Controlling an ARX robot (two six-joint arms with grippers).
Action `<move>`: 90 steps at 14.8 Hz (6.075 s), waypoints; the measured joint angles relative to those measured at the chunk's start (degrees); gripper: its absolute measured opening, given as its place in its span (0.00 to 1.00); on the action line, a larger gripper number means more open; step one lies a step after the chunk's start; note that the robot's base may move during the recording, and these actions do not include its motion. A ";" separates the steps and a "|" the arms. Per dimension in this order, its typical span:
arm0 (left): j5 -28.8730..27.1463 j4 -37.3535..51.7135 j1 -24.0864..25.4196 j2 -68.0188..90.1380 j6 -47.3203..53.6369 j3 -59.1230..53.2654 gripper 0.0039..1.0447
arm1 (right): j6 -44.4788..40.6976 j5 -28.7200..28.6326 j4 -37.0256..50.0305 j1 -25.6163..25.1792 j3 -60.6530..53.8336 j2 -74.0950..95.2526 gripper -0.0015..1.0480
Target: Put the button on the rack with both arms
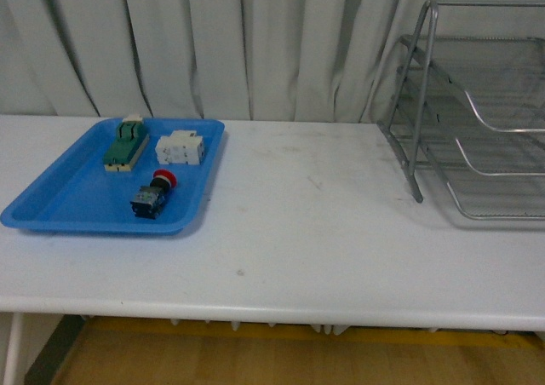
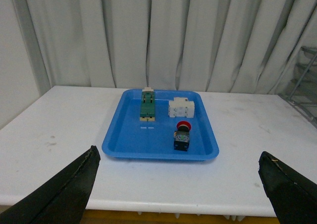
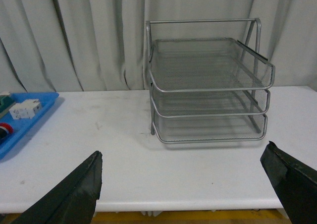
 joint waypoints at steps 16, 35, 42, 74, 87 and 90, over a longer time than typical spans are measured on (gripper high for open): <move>-0.02 0.02 0.00 0.00 0.00 0.00 0.94 | 0.00 0.00 0.00 0.00 0.00 0.00 0.94; -0.02 0.00 0.00 0.00 0.00 0.00 0.94 | 23.63 -24.68 52.74 -34.23 33.94 77.53 0.94; -0.02 0.02 0.00 0.00 0.00 0.00 0.94 | 49.90 -25.75 52.81 -40.00 50.99 111.99 0.94; -0.02 0.00 0.00 0.00 0.00 0.00 0.94 | 67.32 -18.99 56.74 -17.59 64.37 134.09 0.22; -0.02 0.02 0.00 0.00 0.00 0.00 0.94 | 79.08 -20.72 76.43 -23.30 36.37 129.72 0.02; -0.02 0.00 0.00 0.00 0.00 0.00 0.94 | 76.63 -21.40 75.89 -24.70 33.53 128.50 0.24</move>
